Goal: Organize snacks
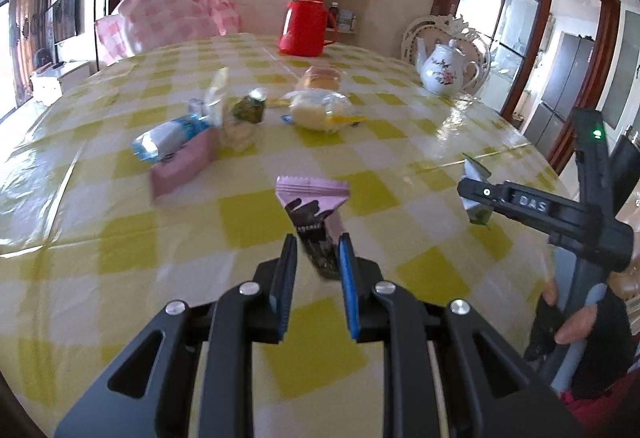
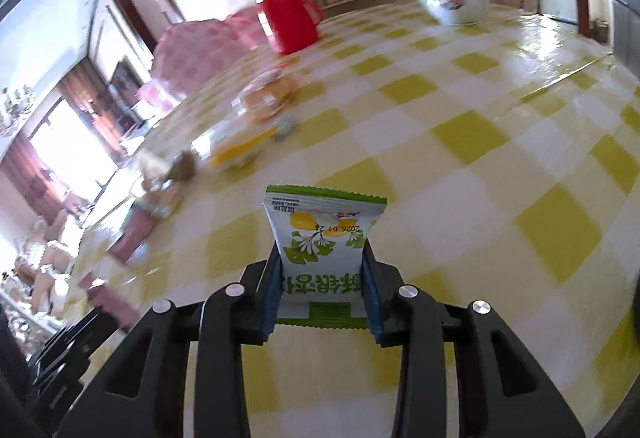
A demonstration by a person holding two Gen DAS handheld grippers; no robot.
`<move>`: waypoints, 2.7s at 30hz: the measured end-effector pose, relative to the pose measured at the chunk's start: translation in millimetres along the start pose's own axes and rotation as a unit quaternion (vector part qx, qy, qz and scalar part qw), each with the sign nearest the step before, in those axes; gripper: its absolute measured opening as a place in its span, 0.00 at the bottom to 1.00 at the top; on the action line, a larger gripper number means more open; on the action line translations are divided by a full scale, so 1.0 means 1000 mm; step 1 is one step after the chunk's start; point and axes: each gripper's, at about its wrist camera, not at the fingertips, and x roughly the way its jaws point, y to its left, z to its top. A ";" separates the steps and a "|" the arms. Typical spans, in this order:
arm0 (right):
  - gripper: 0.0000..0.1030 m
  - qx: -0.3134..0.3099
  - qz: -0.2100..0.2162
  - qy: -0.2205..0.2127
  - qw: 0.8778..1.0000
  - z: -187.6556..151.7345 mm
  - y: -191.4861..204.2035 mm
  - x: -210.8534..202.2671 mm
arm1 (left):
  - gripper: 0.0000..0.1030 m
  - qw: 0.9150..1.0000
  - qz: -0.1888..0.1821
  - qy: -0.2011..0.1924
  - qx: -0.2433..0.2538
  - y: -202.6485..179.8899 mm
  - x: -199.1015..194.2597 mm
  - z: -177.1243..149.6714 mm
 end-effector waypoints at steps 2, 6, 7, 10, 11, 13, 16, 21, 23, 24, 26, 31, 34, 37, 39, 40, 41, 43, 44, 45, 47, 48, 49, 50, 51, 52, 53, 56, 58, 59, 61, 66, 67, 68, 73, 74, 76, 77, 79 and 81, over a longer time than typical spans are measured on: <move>0.34 -0.014 0.012 0.006 1.000 -0.009 0.015 -0.002 | 0.20 1.000 0.007 0.003 -0.003 0.008 -0.008 -0.002; 0.34 -0.040 0.033 0.005 0.999 -0.027 0.046 -0.012 | 0.20 1.000 0.010 0.014 -0.004 0.025 -0.021 -0.010; 0.34 -0.045 0.034 0.003 0.998 -0.030 0.051 -0.014 | 0.20 1.000 0.002 0.020 -0.012 0.031 -0.021 -0.011; 0.34 -0.052 0.034 -0.002 0.998 -0.037 0.060 -0.017 | 0.45 0.998 -0.019 0.036 -0.042 0.048 -0.019 -0.019; 0.34 -0.051 0.033 -0.002 0.998 -0.039 0.061 -0.016 | 0.57 0.997 -0.028 0.038 -0.056 0.052 -0.018 -0.021; 0.34 -0.048 0.036 0.001 0.998 -0.042 0.062 -0.016 | 0.76 0.996 -0.046 0.029 -0.076 0.053 -0.018 -0.023; 0.34 -0.048 0.042 -0.002 0.998 -0.046 0.065 -0.020 | 0.78 0.994 -0.064 0.046 -0.079 0.044 -0.010 -0.021; 0.34 -0.056 0.045 -0.010 0.997 -0.053 0.068 -0.027 | 0.81 0.996 -0.024 0.087 -0.022 0.016 0.020 -0.016; 0.34 -0.057 0.047 -0.012 0.997 -0.055 0.069 -0.029 | 0.81 0.995 -0.001 0.102 0.012 0.008 0.029 -0.015; 0.34 -0.057 0.050 -0.013 0.997 -0.055 0.068 -0.030 | 0.81 0.995 0.001 0.100 0.019 0.009 0.028 -0.014; 0.34 -0.052 0.057 -0.013 0.997 -0.056 0.066 -0.032 | 0.81 0.994 0.013 0.089 0.057 0.007 0.023 -0.010; 0.35 -0.045 0.065 -0.019 0.997 -0.057 0.063 -0.035 | 0.85 0.971 0.001 0.096 0.220 -0.003 0.023 0.003; 0.35 -0.042 0.067 -0.020 0.997 -0.057 0.062 -0.035 | 0.85 0.947 -0.057 0.145 0.280 -0.010 0.039 0.004; 0.35 -0.038 0.067 -0.019 0.997 -0.057 0.061 -0.035 | 0.85 0.941 -0.064 0.159 0.291 -0.013 0.052 0.000; 0.35 -0.038 0.067 -0.019 0.997 -0.058 0.061 -0.036 | 0.78 0.946 -0.074 0.155 0.276 -0.013 0.053 0.000; 0.35 -0.039 0.067 -0.019 0.997 -0.057 0.061 -0.036 | 0.52 0.950 -0.099 0.154 0.254 -0.010 0.052 0.000; 0.35 -0.040 0.067 -0.019 0.997 -0.057 0.061 -0.036 | 0.44 0.953 -0.109 0.149 0.241 -0.009 0.050 0.001; 0.35 -0.042 0.067 -0.019 0.997 -0.058 0.062 -0.036 | 0.27 0.957 -0.099 0.142 0.232 -0.007 0.049 0.000; 0.35 -0.043 0.067 -0.019 0.997 -0.058 0.063 -0.037 | 0.26 0.958 -0.098 0.139 0.231 -0.008 0.048 -0.002; 0.35 -0.044 0.066 -0.020 0.997 -0.058 0.063 -0.037 | 0.26 0.961 -0.101 0.134 0.221 -0.004 0.045 -0.002; 0.35 -0.045 0.067 -0.020 0.997 -0.059 0.064 -0.036 | 0.26 0.965 -0.104 0.125 0.203 0.002 0.039 -0.002; 0.35 -0.045 0.067 -0.021 0.996 -0.059 0.064 -0.037 | 0.26 0.968 -0.107 0.118 0.196 0.004 0.034 -0.002; 0.35 -0.047 0.068 -0.021 0.996 -0.060 0.064 -0.038 | 0.26 0.969 -0.109 0.113 0.191 0.007 0.029 -0.002; 0.35 -0.048 0.069 -0.022 0.996 -0.061 0.065 -0.038 | 0.26 0.970 -0.111 0.108 0.186 0.009 0.022 -0.002; 0.35 -0.051 0.070 -0.021 0.996 -0.062 0.067 -0.038 | 0.26 0.972 -0.110 0.103 0.183 0.011 0.015 -0.001; 0.35 -0.053 0.070 -0.019 0.996 -0.063 0.068 -0.038 | 0.26 0.972 -0.111 0.097 0.181 0.013 0.006 0.000; 0.35 -0.058 0.071 -0.016 0.996 -0.064 0.071 -0.039 | 0.26 0.973 -0.113 0.095 0.179 0.013 0.000 0.001; 0.35 -0.066 0.083 -0.005 0.994 -0.071 0.081 -0.038 | 0.26 0.974 -0.104 0.094 0.180 0.019 -0.024 -0.005; 0.35 -0.076 0.096 0.004 0.992 -0.078 0.093 -0.038 | 0.27 0.974 -0.089 0.096 0.184 0.027 -0.040 -0.013; 0.35 -0.080 0.101 0.007 0.992 -0.081 0.099 -0.038 | 0.27 0.975 -0.085 0.098 0.182 0.031 -0.046 -0.017; 0.35 -0.098 0.115 0.016 0.988 -0.090 0.117 -0.037 | 0.27 0.977 -0.068 0.100 0.175 0.046 -0.061 -0.028; 0.35 -0.152 0.154 0.038 0.976 -0.120 0.173 -0.040 | 0.27 0.983 -0.022 0.102 0.152 0.084 -0.097 -0.054; 0.35 -0.165 0.161 0.043 0.972 -0.127 0.185 -0.041 | 0.27 0.984 -0.010 0.100 0.147 0.093 -0.106 -0.060; 0.35 -0.176 0.166 0.047 0.969 -0.132 0.195 -0.042 | 0.27 0.985 -0.003 0.101 0.139 0.103 -0.115 -0.067; 0.35 -0.254 0.210 0.072 0.941 -0.174 0.268 -0.053 | 0.27 0.990 0.032 0.098 0.100 0.150 -0.155 -0.095; 0.35 -0.266 0.217 0.075 0.936 -0.181 0.280 -0.055 | 0.27 0.990 0.040 0.098 0.092 0.159 -0.162 -0.101; 0.35 -0.298 0.238 0.089 0.920 -0.202 0.312 -0.060 | 0.27 0.990 0.068 0.096 0.082 0.181 -0.178 -0.113; 0.35 -0.309 0.245 0.095 0.914 -0.210 0.323 -0.061 | 0.27 0.989 0.080 0.096 0.079 0.188 -0.183 -0.117; 0.35 -0.343 0.262 0.113 0.895 -0.234 0.351 -0.063 | 0.27 0.987 0.103 0.099 0.066 0.209 -0.196 -0.128; 0.35 -0.371 0.276 0.135 0.876 -0.257 0.372 -0.063 | 0.27 0.985 0.130 0.102 0.056 0.230 -0.208 -0.141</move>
